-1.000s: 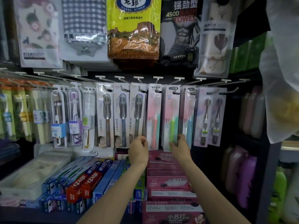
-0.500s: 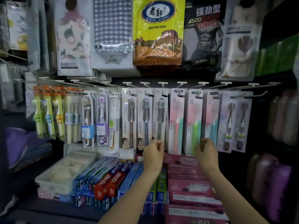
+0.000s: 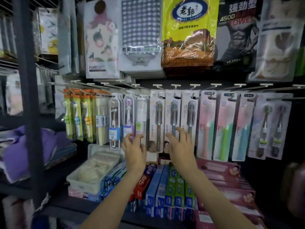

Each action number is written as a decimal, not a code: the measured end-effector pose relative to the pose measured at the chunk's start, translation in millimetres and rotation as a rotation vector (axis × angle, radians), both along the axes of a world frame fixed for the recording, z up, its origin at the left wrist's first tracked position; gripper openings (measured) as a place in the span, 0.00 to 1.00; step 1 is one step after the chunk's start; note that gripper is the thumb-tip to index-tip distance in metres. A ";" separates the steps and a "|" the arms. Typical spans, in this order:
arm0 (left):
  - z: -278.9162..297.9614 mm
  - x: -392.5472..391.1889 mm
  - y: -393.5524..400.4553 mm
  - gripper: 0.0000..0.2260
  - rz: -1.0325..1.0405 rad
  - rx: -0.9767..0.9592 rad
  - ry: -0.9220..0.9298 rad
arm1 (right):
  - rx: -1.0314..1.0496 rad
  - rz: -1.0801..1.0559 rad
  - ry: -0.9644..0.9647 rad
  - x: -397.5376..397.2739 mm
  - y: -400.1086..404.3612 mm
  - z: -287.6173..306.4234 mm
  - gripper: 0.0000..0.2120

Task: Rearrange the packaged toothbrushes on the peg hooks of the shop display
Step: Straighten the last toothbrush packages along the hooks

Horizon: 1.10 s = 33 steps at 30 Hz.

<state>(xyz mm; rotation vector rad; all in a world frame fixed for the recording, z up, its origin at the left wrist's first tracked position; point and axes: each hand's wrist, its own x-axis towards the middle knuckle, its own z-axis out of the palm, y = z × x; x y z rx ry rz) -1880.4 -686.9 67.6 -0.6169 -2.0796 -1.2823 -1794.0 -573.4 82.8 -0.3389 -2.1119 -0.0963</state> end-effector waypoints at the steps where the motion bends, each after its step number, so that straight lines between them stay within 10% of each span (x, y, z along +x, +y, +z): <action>1: -5.1 -6.0 -3.6 0.14 -0.008 -0.041 -0.029 | 0.020 -0.013 -0.027 -6.9 -6.1 -2.5 0.24; 24: -19.9 -26.4 -8.4 0.28 -0.182 -0.448 0.028 | 0.069 -0.155 -0.097 -42.6 -30.2 -25.3 0.18; 33: -17.4 -15.0 -13.1 0.19 -0.092 -0.245 0.236 | 0.008 -0.115 -0.102 -14.7 -16.4 -24.2 0.15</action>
